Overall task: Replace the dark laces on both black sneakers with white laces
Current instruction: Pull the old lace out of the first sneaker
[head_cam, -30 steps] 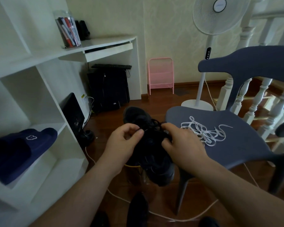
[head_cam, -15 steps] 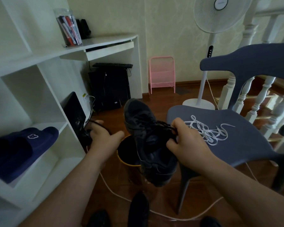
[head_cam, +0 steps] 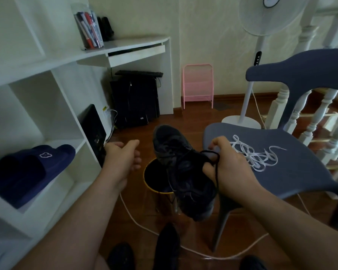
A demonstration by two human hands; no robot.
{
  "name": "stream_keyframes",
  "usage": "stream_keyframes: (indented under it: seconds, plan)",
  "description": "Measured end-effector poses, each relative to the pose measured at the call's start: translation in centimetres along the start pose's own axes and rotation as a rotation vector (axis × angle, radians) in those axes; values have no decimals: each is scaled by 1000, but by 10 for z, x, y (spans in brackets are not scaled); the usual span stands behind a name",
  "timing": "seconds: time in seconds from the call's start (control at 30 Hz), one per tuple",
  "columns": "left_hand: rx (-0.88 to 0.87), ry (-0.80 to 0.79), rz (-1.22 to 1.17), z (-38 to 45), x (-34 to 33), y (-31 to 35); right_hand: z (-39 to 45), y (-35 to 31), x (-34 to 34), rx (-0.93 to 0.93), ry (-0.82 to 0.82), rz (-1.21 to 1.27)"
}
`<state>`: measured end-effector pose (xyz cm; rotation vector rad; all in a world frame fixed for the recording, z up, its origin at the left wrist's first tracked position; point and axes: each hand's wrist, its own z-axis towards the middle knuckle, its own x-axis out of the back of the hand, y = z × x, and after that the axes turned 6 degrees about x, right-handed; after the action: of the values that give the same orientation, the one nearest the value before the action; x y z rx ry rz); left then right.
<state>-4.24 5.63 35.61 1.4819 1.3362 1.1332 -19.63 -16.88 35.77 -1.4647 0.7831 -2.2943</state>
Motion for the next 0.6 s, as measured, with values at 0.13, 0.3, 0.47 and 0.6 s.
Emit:
stream_keyframes:
  seconds: [0.13, 0.3, 0.47, 0.6]
  plan:
    - [-303, -162, 275, -26, -15, -5, 1, -4, 0, -28, -23, -3]
    - [-743, -298, 769, -58, -34, -12, -1, -12, -5, 66, -70, -106]
    - [-695, -196, 803, -52, -39, -11, -2, -9, -5, 76, -45, -70]
    - [-739, -201, 899, -51, -39, -11, -2, -7, -5, 67, -50, -68]
